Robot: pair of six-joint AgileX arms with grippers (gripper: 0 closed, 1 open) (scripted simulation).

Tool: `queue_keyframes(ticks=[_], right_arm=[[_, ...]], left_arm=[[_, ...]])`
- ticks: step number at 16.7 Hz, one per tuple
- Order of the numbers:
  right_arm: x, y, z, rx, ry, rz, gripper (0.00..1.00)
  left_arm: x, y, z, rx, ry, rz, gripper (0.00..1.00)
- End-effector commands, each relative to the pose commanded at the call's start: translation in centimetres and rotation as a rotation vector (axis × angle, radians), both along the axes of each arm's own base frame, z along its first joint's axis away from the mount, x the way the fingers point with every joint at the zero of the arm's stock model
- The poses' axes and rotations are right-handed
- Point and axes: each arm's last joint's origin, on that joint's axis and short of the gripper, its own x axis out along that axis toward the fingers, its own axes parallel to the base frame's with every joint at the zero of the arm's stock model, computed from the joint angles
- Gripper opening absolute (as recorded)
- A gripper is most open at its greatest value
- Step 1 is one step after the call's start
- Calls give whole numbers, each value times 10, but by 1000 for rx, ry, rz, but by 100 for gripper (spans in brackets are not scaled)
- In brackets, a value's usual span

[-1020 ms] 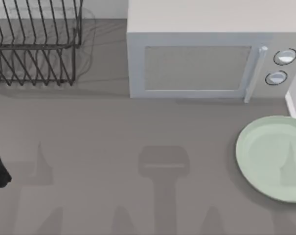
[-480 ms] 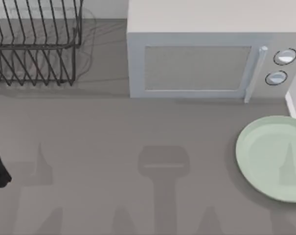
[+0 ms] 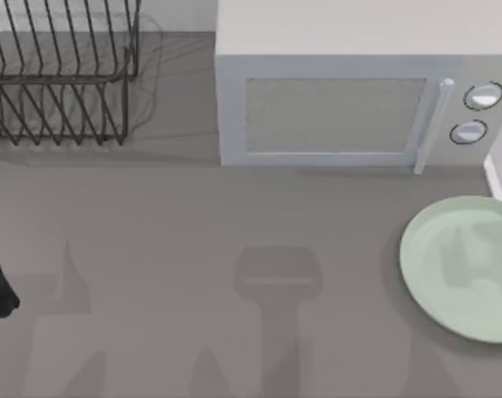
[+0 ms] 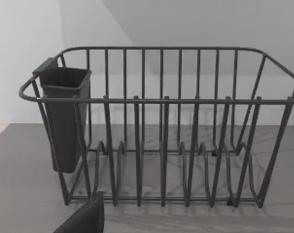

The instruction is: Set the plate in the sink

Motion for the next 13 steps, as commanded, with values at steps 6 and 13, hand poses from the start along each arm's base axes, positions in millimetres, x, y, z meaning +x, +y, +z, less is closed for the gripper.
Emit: queue_keyframes(ticks=[6,13], right_arm=[[84,47,21,-6,537,41,100],[164,115,-22,-119,1005,10,100]], left_arm=[[0,0,0,0,0,0,100],[0,0,0,0,0,0,100]])
